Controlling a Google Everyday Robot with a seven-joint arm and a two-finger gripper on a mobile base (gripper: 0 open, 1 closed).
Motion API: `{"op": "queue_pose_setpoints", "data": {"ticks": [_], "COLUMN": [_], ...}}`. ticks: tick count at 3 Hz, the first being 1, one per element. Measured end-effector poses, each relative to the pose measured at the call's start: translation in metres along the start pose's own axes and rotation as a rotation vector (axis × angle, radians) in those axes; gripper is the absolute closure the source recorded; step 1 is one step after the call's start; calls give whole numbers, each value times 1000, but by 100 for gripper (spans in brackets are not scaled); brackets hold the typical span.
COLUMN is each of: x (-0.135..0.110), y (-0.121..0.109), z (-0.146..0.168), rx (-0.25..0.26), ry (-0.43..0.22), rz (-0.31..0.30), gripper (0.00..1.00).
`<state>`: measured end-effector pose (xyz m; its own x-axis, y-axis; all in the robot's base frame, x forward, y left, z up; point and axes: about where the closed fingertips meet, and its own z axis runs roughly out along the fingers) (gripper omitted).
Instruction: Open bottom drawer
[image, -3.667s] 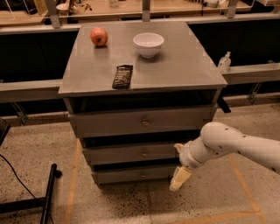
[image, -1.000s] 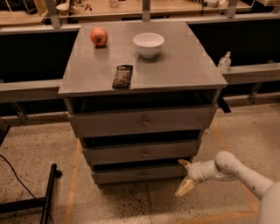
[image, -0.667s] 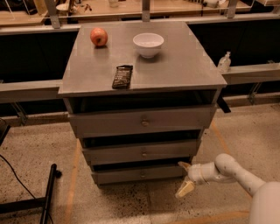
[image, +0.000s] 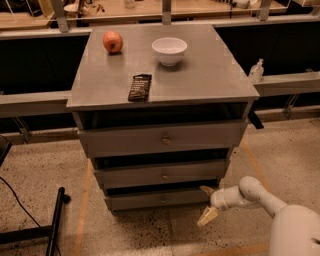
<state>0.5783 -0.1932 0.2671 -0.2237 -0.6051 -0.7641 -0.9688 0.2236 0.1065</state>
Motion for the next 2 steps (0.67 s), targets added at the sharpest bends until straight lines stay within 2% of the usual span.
{"op": "queue_pose_setpoints", "data": {"ticks": [1, 2], "x": [9, 18], "y": [-19, -40], "z": [8, 10], "rx": [22, 53], "ry": [40, 43], "rz": [-15, -18], "gripper": [0, 0]}}
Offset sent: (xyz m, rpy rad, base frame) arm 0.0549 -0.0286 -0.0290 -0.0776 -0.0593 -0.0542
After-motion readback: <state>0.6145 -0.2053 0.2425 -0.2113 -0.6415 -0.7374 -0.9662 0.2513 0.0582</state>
